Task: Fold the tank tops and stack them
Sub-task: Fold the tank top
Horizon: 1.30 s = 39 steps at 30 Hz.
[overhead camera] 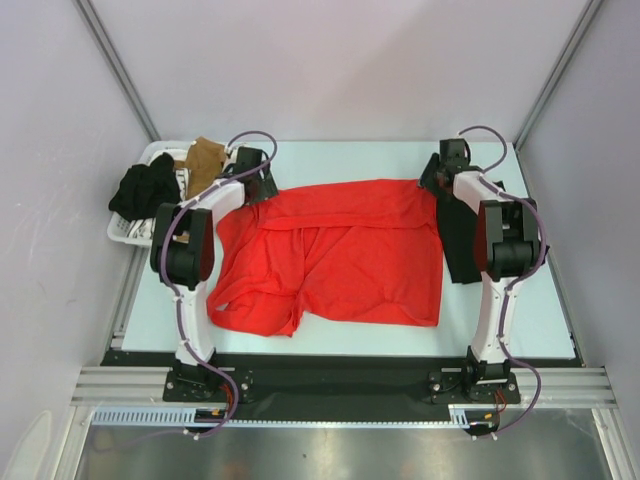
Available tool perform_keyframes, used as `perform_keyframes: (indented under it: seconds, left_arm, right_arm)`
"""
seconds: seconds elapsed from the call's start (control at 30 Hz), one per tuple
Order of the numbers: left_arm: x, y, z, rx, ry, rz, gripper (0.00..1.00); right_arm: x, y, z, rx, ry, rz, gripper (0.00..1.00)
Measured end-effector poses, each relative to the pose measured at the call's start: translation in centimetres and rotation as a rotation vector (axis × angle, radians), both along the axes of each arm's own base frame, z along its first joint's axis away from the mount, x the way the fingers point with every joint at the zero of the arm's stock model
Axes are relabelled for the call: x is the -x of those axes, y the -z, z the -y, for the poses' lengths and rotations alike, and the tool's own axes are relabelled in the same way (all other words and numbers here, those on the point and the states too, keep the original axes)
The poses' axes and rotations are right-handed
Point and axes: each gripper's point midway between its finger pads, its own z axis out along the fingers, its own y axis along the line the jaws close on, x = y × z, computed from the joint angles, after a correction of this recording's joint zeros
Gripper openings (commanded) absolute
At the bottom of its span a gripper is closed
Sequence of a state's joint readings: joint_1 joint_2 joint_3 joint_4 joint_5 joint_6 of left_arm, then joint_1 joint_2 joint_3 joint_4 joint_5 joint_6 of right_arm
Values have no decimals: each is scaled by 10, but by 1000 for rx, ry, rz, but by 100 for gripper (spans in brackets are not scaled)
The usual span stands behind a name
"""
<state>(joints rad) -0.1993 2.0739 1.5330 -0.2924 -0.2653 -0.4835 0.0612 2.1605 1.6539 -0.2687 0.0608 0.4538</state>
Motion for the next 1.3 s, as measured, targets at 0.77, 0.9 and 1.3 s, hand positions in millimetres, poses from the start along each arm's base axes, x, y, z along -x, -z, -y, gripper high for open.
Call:
perform_keyframes:
  seconds: [0.77,0.9,1.3]
  left_arm:
    - [-25,28,-4,95,-25,-63,80]
    - [-36,27,-5,105,-26,-56,80]
    - [21,7,6,64,8,-72,100]
  right_arm:
    - [11,20,87,-288,246,79,77]
    - [-8,17,110,-300,278,88,83]
    - [60,-23,69,-161,192,7,90]
